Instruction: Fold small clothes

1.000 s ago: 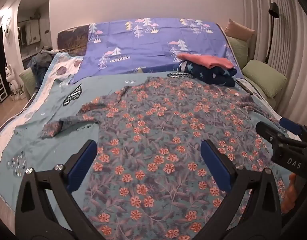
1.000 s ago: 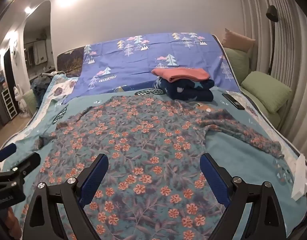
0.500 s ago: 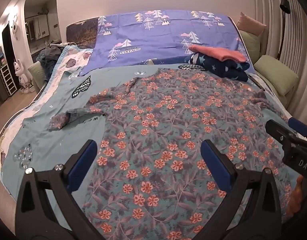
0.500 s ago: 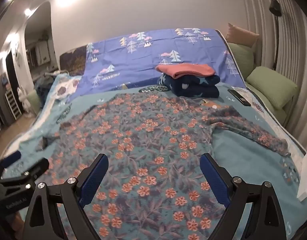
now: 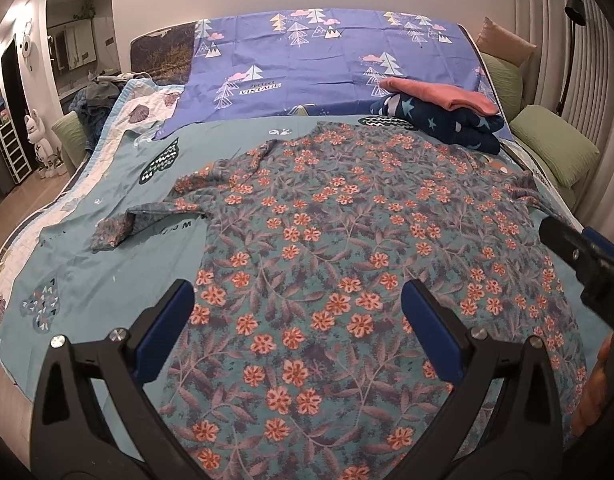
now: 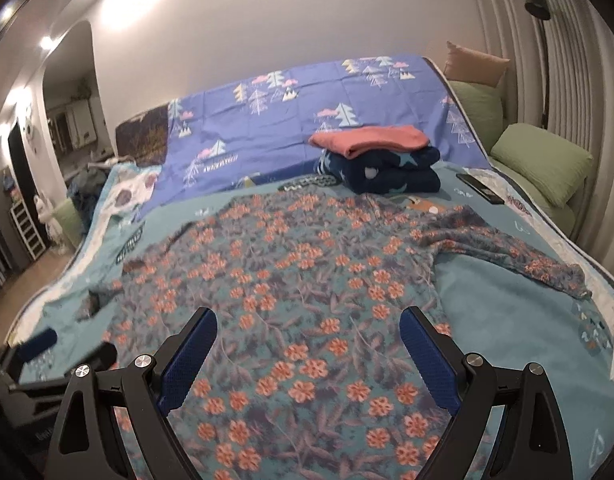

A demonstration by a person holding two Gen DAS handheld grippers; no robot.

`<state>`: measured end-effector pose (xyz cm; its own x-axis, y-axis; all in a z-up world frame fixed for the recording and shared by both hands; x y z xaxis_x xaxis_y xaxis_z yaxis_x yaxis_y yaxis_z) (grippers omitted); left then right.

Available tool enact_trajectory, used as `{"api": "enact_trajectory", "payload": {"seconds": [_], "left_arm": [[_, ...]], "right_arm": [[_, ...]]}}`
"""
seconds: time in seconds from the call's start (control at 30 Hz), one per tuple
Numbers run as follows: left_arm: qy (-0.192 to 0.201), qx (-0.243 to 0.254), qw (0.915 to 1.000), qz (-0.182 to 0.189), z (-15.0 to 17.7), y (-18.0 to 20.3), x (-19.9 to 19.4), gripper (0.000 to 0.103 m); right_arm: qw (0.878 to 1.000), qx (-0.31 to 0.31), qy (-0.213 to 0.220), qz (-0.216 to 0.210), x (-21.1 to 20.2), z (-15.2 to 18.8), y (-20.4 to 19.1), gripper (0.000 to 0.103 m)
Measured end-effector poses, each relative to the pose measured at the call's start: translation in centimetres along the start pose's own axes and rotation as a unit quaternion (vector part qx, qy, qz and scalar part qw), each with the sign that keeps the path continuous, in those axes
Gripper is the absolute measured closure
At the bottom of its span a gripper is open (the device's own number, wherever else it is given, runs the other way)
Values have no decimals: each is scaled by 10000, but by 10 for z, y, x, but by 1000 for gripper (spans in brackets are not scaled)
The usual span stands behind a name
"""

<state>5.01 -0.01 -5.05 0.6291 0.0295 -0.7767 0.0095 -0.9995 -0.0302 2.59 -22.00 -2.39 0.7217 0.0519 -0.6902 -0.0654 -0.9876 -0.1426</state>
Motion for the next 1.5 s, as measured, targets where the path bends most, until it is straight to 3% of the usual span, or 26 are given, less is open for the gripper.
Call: {"api": "enact_trajectory", "payload": {"seconds": [0.43, 0.73, 0.9, 1.17, 1.5], "left_arm": [[67, 343, 9990, 260, -16, -12, 11, 0], [85, 736, 9967, 342, -23, -7, 17, 0], [71, 681, 9969, 389, -25, -10, 12, 0], [219, 453, 9978, 435, -20, -13, -6, 0], [577, 241, 9978, 208, -10, 2, -33, 0]], "right_arm": [[9991, 94, -47, 409, 23, -8, -25, 8], [9951, 258, -196, 930, 34, -4, -25, 8], [9959, 233, -368, 794, 37, -5, -31, 8], [9969, 110, -188, 755, 20, -12, -32, 8], [9978, 192, -184, 609, -3, -15, -10, 8]]}}
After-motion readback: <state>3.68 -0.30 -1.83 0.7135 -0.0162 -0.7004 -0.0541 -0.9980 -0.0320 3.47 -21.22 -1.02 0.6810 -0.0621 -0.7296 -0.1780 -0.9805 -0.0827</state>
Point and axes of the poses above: each gripper's, at about its wrist camera, not at the fingertips, and x roughly the way its jaws point, y to its right, z to its underside, the point moved 3 cm from there along x, roughly the way its jaws point, and after that the axes turned 10 degrees about -y, right-handed, at the moved point
